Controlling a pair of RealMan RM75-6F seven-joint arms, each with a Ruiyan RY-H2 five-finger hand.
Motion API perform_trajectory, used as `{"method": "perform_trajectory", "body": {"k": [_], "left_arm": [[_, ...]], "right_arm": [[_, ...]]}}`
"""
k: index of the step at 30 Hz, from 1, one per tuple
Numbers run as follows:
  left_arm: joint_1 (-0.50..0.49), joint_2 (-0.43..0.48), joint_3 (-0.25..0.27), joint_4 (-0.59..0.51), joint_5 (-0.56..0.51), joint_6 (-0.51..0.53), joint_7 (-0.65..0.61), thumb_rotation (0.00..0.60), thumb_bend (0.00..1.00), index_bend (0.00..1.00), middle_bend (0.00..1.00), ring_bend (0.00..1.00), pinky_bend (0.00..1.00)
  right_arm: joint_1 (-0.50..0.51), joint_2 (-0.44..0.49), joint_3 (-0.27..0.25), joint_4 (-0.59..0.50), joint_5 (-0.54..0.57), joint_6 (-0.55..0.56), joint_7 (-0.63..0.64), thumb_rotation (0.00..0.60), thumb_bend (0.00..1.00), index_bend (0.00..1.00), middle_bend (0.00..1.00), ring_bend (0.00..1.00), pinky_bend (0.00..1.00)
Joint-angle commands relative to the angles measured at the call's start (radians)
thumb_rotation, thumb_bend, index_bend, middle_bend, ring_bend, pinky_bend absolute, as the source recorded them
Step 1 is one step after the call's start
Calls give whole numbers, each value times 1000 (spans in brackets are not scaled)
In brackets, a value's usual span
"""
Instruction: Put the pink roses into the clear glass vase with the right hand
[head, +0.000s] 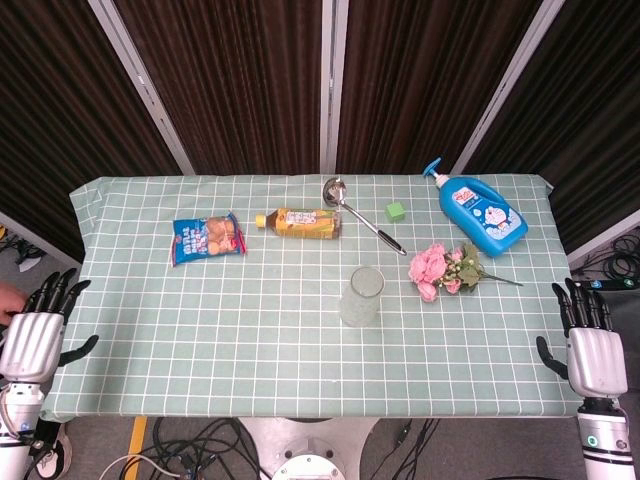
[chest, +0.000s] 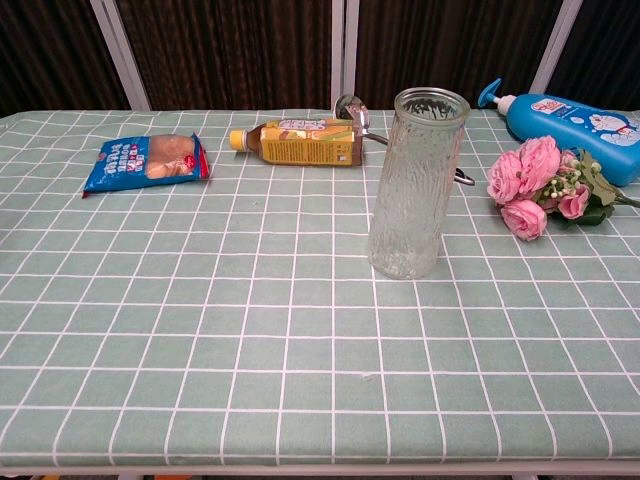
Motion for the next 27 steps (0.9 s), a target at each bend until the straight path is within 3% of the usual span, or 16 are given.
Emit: {"method": "perform_trajectory", "body": {"k": [1, 14, 21, 27], "left_arm": [[3, -10, -1, 13, -6, 1, -21, 600, 176, 155, 37, 15, 199], [-8, -1, 11, 12, 13, -17, -19, 600, 176, 155, 37, 15, 199], [-2, -10, 23, 46, 34, -1, 4, 600, 176, 155, 37, 14, 197], [2, -11, 24, 54, 16, -10, -1, 600, 176, 155, 37, 14, 195]], "right_arm": [[8, -8, 4, 20, 9, -16, 15, 600, 273, 0, 0, 0, 0], [37, -17, 40, 76, 107, -102, 32, 600, 275, 0, 0, 0, 0], [130, 1, 61, 111, 165, -279, 12, 600, 255, 0, 0, 0, 0], [248, -22, 115, 189, 259, -452, -12, 600, 216, 0, 0, 0, 0]]}}
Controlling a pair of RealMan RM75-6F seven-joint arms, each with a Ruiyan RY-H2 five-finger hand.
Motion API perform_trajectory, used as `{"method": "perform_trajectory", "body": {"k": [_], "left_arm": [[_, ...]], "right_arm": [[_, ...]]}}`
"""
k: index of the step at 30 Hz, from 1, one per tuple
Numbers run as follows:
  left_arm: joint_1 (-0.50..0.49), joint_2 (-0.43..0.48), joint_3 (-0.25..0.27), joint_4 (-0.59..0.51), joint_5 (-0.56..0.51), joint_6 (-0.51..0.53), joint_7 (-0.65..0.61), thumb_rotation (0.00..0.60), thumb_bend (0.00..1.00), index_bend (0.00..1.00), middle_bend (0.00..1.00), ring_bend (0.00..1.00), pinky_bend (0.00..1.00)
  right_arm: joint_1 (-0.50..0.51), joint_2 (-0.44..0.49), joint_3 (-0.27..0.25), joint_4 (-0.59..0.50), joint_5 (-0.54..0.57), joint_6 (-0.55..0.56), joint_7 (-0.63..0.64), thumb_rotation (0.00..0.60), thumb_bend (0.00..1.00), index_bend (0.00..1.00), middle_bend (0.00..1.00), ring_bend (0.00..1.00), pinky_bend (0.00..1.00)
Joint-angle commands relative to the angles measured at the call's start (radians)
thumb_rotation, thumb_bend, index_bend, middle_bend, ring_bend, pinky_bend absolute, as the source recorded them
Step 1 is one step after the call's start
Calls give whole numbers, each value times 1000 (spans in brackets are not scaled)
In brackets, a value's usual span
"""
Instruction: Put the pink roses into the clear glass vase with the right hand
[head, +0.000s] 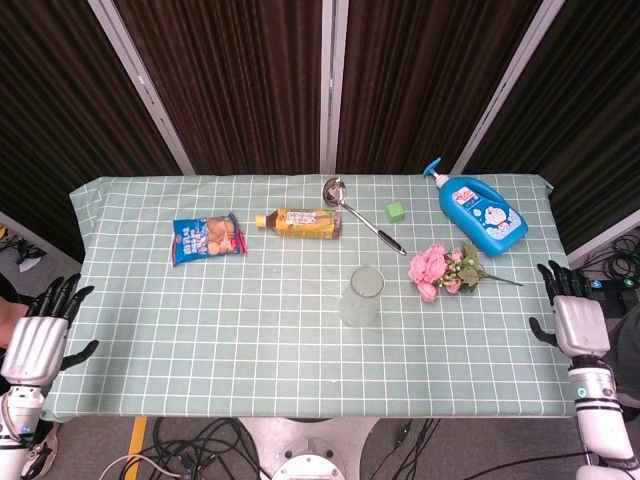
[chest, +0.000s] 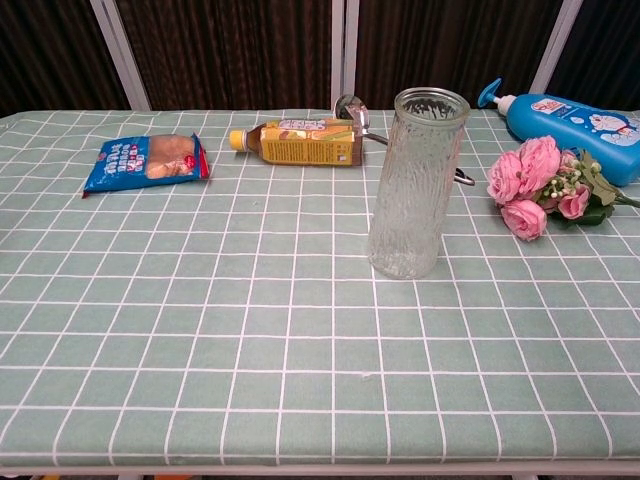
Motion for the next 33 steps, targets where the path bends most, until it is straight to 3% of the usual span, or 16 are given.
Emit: {"method": "perform_trajectory", "body": {"k": [1, 8, 15, 33], "left_arm": [[3, 1, 1, 5, -9, -3, -5, 600, 176, 155, 37, 14, 195], [4, 18, 1, -16, -11, -6, -5, 600, 175, 155, 37, 14, 194], [5, 34, 0, -25, -18, -10, -15, 600, 176, 155, 37, 14, 194], [4, 36, 4, -5, -32, -29, -30, 600, 176, 155, 37, 14, 195]], "right_arm": [[95, -23, 43, 77, 81, -124, -33, 600, 211, 0, 0, 0, 0], [218, -104, 53, 239, 117, -286, -35, 600, 160, 0, 0, 0, 0], [300, -179, 57, 319, 148, -399, 0, 600, 1, 0, 0, 0, 0], [424, -305, 57, 448, 161, -521, 73, 600, 9, 0, 0, 0, 0]]}}
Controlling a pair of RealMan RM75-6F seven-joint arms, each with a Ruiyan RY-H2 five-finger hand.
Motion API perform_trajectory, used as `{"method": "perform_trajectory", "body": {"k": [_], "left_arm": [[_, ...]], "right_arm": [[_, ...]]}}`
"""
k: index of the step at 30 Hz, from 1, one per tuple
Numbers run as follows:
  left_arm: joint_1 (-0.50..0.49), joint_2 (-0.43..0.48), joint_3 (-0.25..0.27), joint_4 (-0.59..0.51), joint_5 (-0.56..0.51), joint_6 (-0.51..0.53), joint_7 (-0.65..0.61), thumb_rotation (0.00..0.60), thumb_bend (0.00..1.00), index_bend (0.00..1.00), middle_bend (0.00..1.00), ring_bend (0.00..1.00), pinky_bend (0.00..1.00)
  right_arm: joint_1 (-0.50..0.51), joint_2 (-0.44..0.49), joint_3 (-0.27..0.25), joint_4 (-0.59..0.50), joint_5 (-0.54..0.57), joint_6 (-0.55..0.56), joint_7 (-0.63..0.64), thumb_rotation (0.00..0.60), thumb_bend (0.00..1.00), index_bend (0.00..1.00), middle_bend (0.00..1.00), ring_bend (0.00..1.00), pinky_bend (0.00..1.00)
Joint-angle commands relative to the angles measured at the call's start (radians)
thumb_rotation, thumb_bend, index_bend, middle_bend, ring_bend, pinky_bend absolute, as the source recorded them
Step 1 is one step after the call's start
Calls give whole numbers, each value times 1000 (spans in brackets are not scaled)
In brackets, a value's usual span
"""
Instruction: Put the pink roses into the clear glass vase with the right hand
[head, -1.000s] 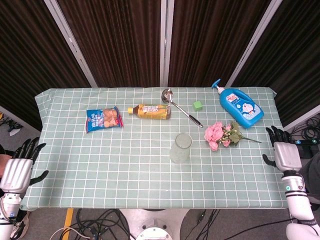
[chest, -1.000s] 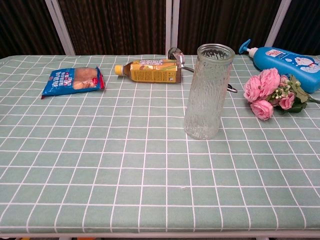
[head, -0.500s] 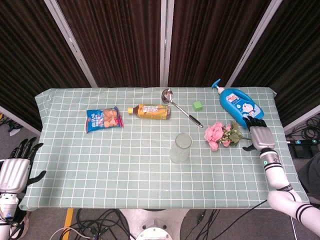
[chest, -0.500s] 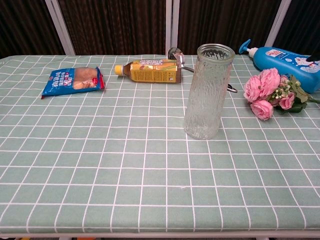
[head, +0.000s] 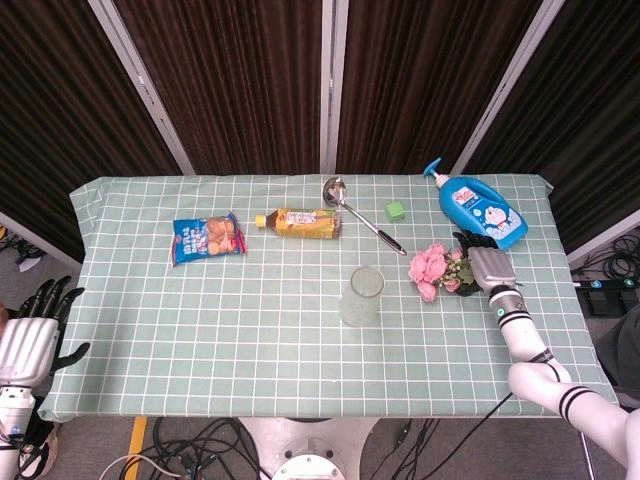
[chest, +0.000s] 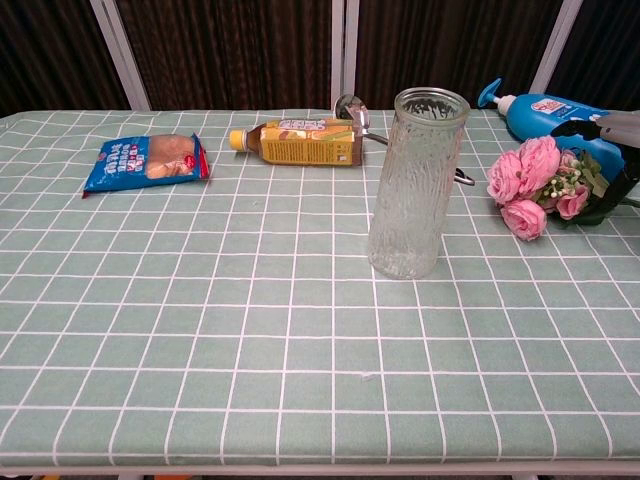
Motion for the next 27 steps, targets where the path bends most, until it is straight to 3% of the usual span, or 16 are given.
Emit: {"method": "perform_trajectory", "body": {"k": [1, 11, 15, 19, 27], "left_arm": [[0, 0, 0, 3, -2, -2, -3, 600, 176, 155, 37, 14, 195], [6, -4, 1, 16, -13, -4, -14, 600, 175, 156, 37, 14, 196], [7, -5, 1, 21, -16, -6, -22, 600, 177, 156, 37, 14, 196], [7, -5, 0, 22, -19, -9, -24, 600, 176, 157, 37, 14, 197], [10, -2, -5, 22, -29, -6, -30, 600, 177, 163, 37, 14, 197]], "right_arm": [[20, -24, -2, 28, -7, -12, 16, 600, 16, 0, 0, 0, 0], [54, -76, 1, 86, -2, -46, 66, 600, 94, 0, 57, 0, 0], [53, -89, -4, 100, -5, -31, 68, 600, 106, 0, 166, 1, 0], [55, -83, -3, 91, 10, -53, 79, 600, 137, 0, 296, 85, 17], [55, -80, -7, 82, 14, -51, 85, 600, 231, 86, 431, 164, 73]]}}
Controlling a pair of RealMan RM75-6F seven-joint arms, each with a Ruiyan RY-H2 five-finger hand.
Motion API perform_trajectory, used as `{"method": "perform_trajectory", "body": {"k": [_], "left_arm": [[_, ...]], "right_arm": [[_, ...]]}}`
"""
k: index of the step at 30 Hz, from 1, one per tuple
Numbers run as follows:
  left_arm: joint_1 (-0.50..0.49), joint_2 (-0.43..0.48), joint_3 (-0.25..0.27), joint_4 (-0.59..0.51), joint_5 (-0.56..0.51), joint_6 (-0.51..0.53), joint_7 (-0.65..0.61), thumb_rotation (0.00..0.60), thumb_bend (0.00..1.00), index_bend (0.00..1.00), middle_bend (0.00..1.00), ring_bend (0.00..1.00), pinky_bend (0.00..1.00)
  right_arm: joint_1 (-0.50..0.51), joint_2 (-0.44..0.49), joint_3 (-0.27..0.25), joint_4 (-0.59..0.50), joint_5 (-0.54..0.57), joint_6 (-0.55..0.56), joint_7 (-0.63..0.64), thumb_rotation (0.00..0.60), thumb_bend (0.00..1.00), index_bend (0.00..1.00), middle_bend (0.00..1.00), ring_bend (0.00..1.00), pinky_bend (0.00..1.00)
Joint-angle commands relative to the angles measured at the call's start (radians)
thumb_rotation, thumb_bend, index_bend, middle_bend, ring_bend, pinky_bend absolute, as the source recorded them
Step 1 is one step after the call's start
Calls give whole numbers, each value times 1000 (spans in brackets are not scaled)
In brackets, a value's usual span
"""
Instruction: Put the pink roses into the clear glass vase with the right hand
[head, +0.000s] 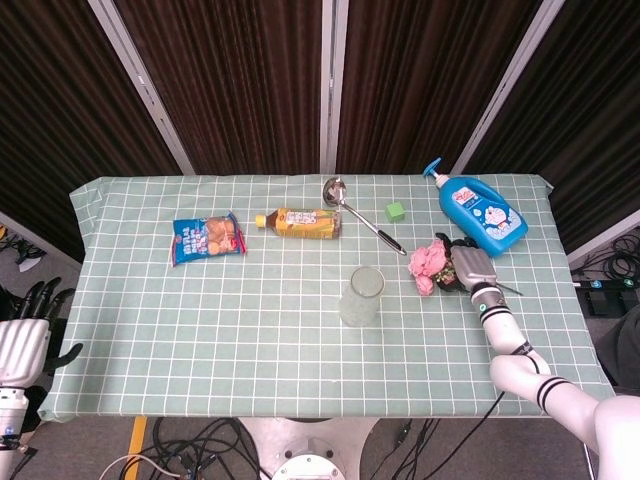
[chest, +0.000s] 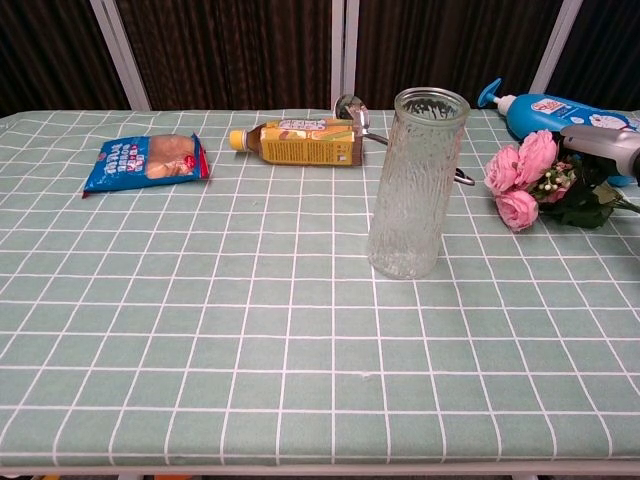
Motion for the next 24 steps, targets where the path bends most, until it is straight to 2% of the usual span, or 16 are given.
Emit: {"method": "perform_trajectory", "body": {"k": [1, 9, 14, 18, 24], "left_arm": [[0, 0, 0, 2, -3, -3, -2, 600, 176, 163, 37, 14, 198], [0, -1, -2, 1, -13, -9, -2, 600, 176, 164, 37, 14, 200], [-1, 2, -3, -3, -18, -15, -1, 600, 176, 165, 37, 14, 201], [-2, 5, -5, -10, -17, -15, 1, 600, 176, 166, 37, 14, 201], [-4, 12, -9, -27, -17, -11, 13, 600, 176, 166, 37, 14, 202]], "right_arm": [[-2, 7, 0, -14, 8, -2, 0, 600, 249, 103, 440, 165, 79], [-19, 48, 3, -79, 18, 28, 3, 600, 318, 241, 518, 269, 158], [-39, 104, 17, -169, -6, 79, 37, 600, 327, 296, 529, 272, 172], [-59, 174, 38, -281, -50, 172, 47, 600, 327, 298, 531, 272, 174], [-90, 296, 102, -496, -142, 369, 61, 600, 326, 318, 538, 272, 194]]}}
